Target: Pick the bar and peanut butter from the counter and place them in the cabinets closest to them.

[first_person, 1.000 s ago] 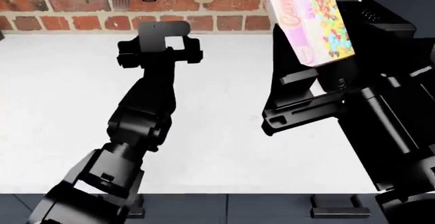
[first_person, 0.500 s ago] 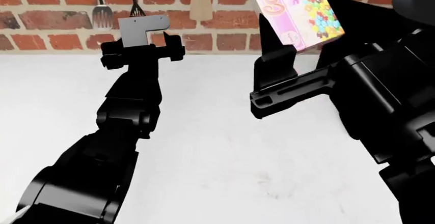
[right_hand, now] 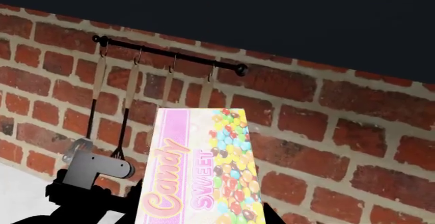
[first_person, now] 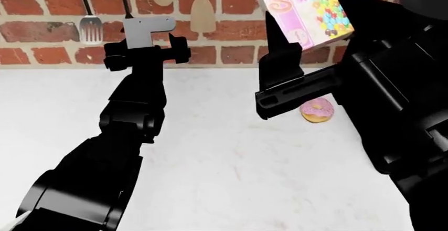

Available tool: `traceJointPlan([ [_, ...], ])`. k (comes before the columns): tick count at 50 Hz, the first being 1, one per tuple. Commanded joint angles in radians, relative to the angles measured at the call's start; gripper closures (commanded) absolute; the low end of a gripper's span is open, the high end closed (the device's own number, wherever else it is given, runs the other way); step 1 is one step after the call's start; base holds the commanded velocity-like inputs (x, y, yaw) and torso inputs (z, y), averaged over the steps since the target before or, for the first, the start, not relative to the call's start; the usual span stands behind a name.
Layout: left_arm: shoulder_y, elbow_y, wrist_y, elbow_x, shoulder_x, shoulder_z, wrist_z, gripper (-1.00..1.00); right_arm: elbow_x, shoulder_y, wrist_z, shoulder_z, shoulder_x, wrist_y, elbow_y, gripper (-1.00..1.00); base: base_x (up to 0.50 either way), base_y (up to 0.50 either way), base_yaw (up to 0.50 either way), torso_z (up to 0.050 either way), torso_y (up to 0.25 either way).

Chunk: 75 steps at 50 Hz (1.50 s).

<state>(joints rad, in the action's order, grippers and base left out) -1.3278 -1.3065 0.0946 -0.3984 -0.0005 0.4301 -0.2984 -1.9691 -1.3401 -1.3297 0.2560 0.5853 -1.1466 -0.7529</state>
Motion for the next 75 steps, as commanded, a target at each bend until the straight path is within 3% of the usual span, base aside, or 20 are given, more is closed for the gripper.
traceJointPlan([
  [1,0.0,-0.002,0.004,0.0,0.0,0.003,0.004,-1.0,0.004,0.031,0.01,-0.028,0.003,0.023,-0.048,1.0,0.0,0.0,0.0,0.0,0.0],
  [10,0.0,-0.002,0.005,-0.003,0.0,0.011,0.005,-1.0,-0.146,-0.008,-0.215,0.004,0.056,0.168,-0.201,1.0,0.0,0.0,0.0,0.0,0.0],
  [14,0.0,-0.002,0.007,-0.003,0.0,0.018,0.001,-1.0,-0.125,-0.077,-0.24,0.089,0.137,0.296,-0.293,1.0,0.0,0.0,0.0,0.0,0.0],
  [44,0.0,-0.002,0.01,-0.002,0.0,0.023,-0.002,-1.0,-0.312,-0.335,-0.241,-0.074,-0.009,0.192,-0.294,1.0,0.0,0.0,0.0,0.0,0.0],
  [49,0.001,-0.002,0.011,-0.003,0.0,0.026,-0.003,-1.0,-0.305,-0.468,-0.241,0.01,0.03,0.257,-0.294,1.0,0.0,0.0,0.0,0.0,0.002],
  [62,0.001,-0.002,0.011,-0.003,0.0,0.029,-0.003,-1.0,-0.253,-1.005,-0.241,0.426,0.213,0.567,-0.294,1.0,0.0,0.0,0.0,0.0,0.0],
  [75,0.001,-0.002,0.011,-0.003,0.0,0.035,-0.004,-1.0,-0.147,-1.007,-0.233,0.387,0.263,0.417,-0.139,1.0,0.0,0.0,0.0,0.0,0.0],
])
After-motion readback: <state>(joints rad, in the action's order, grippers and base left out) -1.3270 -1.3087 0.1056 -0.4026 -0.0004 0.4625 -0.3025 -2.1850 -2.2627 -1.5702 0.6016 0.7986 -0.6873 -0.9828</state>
